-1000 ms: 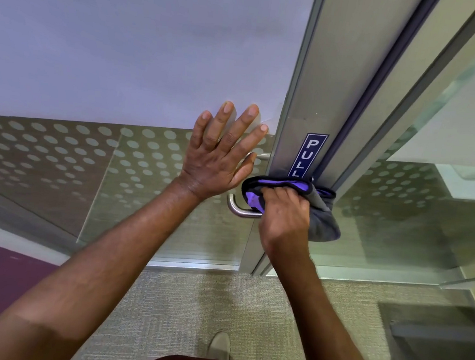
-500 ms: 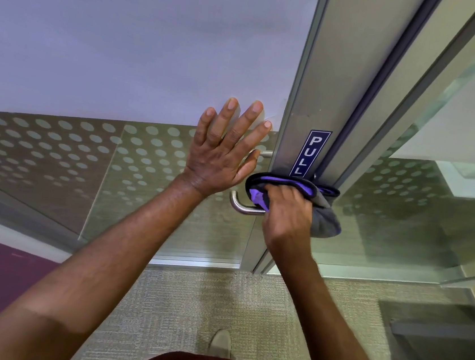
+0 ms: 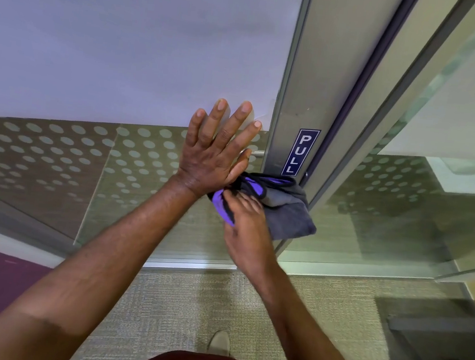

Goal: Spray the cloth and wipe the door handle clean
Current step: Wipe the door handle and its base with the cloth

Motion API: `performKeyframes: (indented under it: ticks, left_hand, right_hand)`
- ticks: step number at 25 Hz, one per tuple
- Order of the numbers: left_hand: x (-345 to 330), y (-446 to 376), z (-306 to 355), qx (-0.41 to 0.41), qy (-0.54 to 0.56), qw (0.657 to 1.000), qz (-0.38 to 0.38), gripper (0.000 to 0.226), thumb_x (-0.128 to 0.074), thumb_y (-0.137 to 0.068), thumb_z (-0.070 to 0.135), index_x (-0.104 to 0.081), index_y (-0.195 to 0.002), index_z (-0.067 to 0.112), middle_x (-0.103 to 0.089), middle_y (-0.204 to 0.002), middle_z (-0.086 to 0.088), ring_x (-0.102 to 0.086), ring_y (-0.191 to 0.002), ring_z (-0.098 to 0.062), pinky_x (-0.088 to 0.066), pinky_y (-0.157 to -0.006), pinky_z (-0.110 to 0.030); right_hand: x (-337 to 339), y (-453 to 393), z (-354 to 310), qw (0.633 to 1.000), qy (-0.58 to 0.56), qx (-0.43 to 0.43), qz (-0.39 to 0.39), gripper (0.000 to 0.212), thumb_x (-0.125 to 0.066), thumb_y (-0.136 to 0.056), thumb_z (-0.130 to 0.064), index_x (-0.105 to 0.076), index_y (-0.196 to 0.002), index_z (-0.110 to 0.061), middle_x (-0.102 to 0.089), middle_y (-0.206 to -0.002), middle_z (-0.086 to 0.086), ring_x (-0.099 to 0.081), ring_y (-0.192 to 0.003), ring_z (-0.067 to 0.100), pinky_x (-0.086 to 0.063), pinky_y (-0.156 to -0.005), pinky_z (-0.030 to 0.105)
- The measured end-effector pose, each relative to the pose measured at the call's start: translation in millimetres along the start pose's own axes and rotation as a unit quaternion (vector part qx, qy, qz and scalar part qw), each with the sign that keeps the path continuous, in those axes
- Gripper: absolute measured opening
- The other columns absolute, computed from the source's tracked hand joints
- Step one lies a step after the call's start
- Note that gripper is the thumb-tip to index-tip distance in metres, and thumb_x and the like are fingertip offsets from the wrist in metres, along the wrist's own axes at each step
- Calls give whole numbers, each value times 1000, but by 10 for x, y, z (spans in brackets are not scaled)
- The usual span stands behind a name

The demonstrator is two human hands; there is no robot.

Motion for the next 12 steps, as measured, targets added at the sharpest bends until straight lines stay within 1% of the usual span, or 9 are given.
performKeyframes:
  ticks: [1, 3, 6, 9, 10, 12]
  left_hand:
    - [4, -1, -2, 2, 2, 1000, -1, 66, -66, -99, 39, -44, -159, 23, -31, -168, -8, 5, -166, -28, -1, -133, -49]
    - [11, -5, -2, 4, 1, 1000, -1, 65, -66, -99, 39, -44, -159, 23, -35, -165, -8, 5, -166, -28, -2, -132, -50]
    - [12, -7, 3, 2, -5, 1000, -1, 63, -65, -100, 38, -45, -158, 23, -38, -163, -8, 5, -166, -28, -2, -132, -49]
    - [15, -4, 1, 0, -8, 1000, 0, 63, -65, -99, 39, -45, -157, 22, -39, -163, -8, 5, -166, -28, -2, -132, -50]
    - [13, -5, 3, -1, -11, 1000, 0, 63, -65, -99, 39, -45, -157, 22, -39, -162, -8, 6, -166, -29, -2, -132, -50]
    - [5, -7, -2, -4, -16, 1000, 0, 63, -64, -99, 40, -45, -156, 22, -39, -162, -9, 6, -166, -29, -3, -132, -50]
  right_hand:
    - [-84, -17, -68, 999, 30, 16, -2, 57, -61, -91, -8, -54, -147, -17, -60, -145, 4, -54, -134, 24, -41, -117, 41]
    - [-171, -44, -96, 994, 103, 38, 6, 57, -65, -87, -12, -55, -142, -21, -59, -141, -2, -58, -126, 24, -50, -104, 47]
    - [-220, 14, 0, 977, 198, 70, 33, 73, -71, -79, -15, -49, -147, -27, -56, -144, -8, -61, -125, 20, -53, -92, 48]
    - [-146, 108, 231, 969, 230, 77, 56, 89, -65, -76, -12, -35, -158, -31, -54, -149, -11, -68, -110, 18, -49, -91, 45]
    - [-59, 135, 355, 966, 238, 70, 74, 91, -64, -76, -10, -33, -160, -30, -55, -149, -11, -69, -109, 18, -47, -92, 45]
    - [139, 169, 617, 963, 239, 62, 108, 85, -59, -81, -4, -35, -161, -25, -57, -150, -6, -63, -124, 19, -46, -100, 48]
Point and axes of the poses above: each hand's wrist, its own y-axis away from the middle knuckle, its own x-axis out of the back of the hand, z = x × y, the point moved 5 cm from there along -y, towards the middle knuckle
